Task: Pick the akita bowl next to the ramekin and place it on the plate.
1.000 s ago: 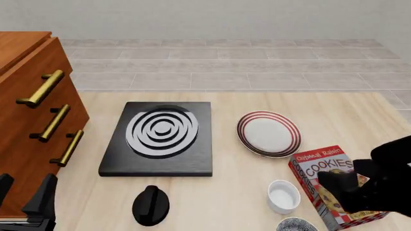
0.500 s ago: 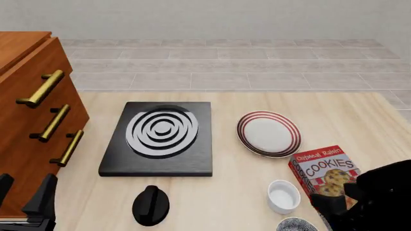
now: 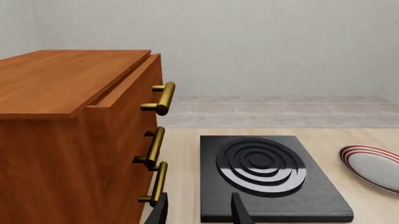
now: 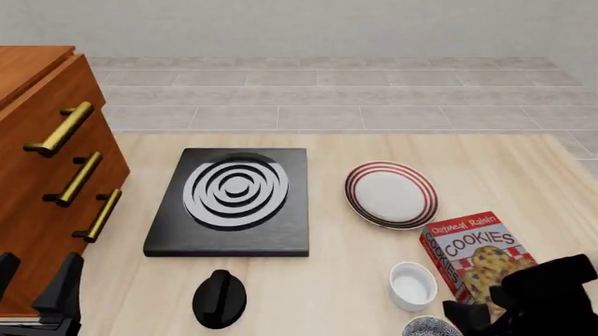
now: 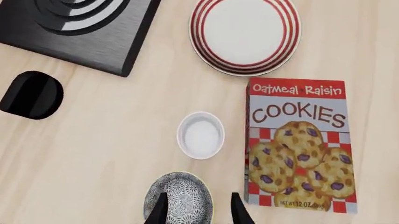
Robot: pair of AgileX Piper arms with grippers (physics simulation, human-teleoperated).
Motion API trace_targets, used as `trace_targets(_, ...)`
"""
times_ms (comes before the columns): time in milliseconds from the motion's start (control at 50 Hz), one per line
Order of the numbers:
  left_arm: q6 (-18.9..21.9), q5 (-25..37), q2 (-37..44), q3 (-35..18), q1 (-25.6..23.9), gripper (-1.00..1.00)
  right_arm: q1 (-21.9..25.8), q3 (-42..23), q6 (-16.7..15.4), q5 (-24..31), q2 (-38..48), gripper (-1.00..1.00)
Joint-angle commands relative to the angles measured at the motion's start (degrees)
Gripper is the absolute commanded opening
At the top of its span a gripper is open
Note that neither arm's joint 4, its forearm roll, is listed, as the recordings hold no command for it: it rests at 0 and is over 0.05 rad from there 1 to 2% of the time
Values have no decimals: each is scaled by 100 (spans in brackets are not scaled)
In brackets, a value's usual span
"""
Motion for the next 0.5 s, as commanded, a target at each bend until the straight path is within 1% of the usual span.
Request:
trace_targets(20, 0, 0, 0, 0, 0, 100, -37, 266, -8, -174, -40, 100)
trace_targets(380, 0, 0, 0, 0, 0, 100, -29, 884, 141, -643, 3, 100)
trace_targets(500, 0, 0, 0, 0, 0, 100, -55, 1034, 176, -925, 138, 100)
